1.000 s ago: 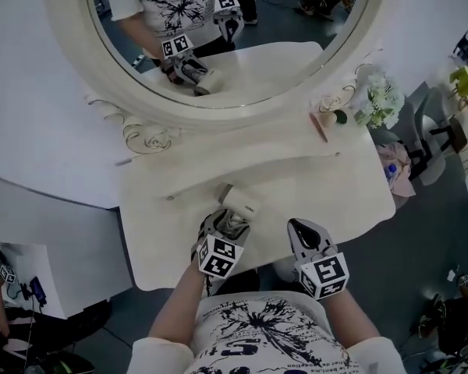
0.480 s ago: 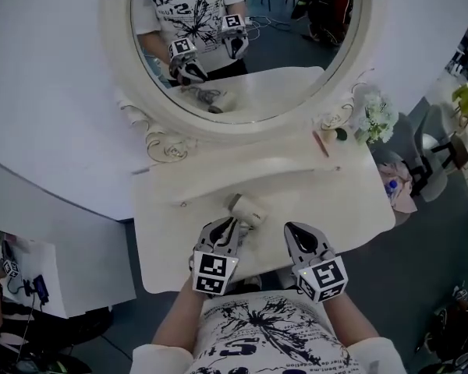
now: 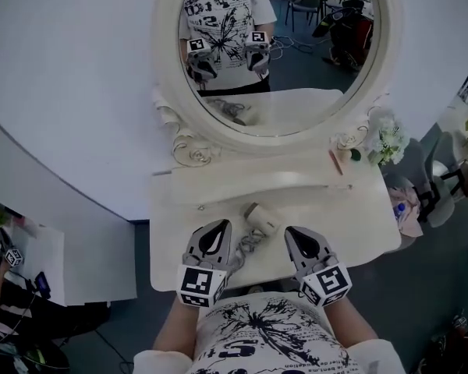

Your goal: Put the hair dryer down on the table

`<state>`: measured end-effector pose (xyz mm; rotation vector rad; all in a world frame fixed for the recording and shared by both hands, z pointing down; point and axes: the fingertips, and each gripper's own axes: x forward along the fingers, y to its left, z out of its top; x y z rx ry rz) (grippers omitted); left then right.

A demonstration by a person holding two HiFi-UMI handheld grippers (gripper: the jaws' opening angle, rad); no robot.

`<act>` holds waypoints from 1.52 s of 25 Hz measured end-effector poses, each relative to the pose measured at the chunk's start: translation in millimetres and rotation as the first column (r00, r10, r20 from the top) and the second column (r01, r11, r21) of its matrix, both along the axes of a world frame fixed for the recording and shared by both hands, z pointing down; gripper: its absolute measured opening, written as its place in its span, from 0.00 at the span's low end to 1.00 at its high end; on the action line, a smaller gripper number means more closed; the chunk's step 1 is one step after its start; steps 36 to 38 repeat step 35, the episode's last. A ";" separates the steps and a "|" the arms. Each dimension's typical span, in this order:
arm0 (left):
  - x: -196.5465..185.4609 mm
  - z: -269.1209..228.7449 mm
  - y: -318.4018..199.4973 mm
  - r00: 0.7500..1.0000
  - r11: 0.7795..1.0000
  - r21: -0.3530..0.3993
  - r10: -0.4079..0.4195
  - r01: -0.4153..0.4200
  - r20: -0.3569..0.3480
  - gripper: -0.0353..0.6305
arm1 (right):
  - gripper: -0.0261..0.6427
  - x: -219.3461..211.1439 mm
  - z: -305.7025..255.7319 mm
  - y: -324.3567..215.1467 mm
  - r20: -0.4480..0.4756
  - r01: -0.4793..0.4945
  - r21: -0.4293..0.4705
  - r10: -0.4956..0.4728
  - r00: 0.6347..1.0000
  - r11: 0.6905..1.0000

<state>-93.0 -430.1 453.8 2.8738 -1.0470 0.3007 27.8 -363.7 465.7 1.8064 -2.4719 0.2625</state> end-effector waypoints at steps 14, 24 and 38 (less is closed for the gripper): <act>-14.7 -21.1 5.6 0.994 0.999 0.047 0.010 -0.005 -0.106 0.09 | 0.07 -12.5 -7.2 -6.1 -0.037 0.046 0.027 -0.045 0.998 0.999; -17.1 -16.3 4.7 0.995 1.000 0.010 -0.006 0.007 -0.101 0.08 | 0.07 -15.2 -11.0 -7.4 -0.044 0.041 0.039 -0.039 0.998 0.998; -24.6 -12.7 2.5 0.994 1.000 0.000 -0.006 0.006 -0.111 0.08 | 0.07 -26.7 -8.7 -8.0 -0.058 0.042 0.038 -0.039 0.998 0.998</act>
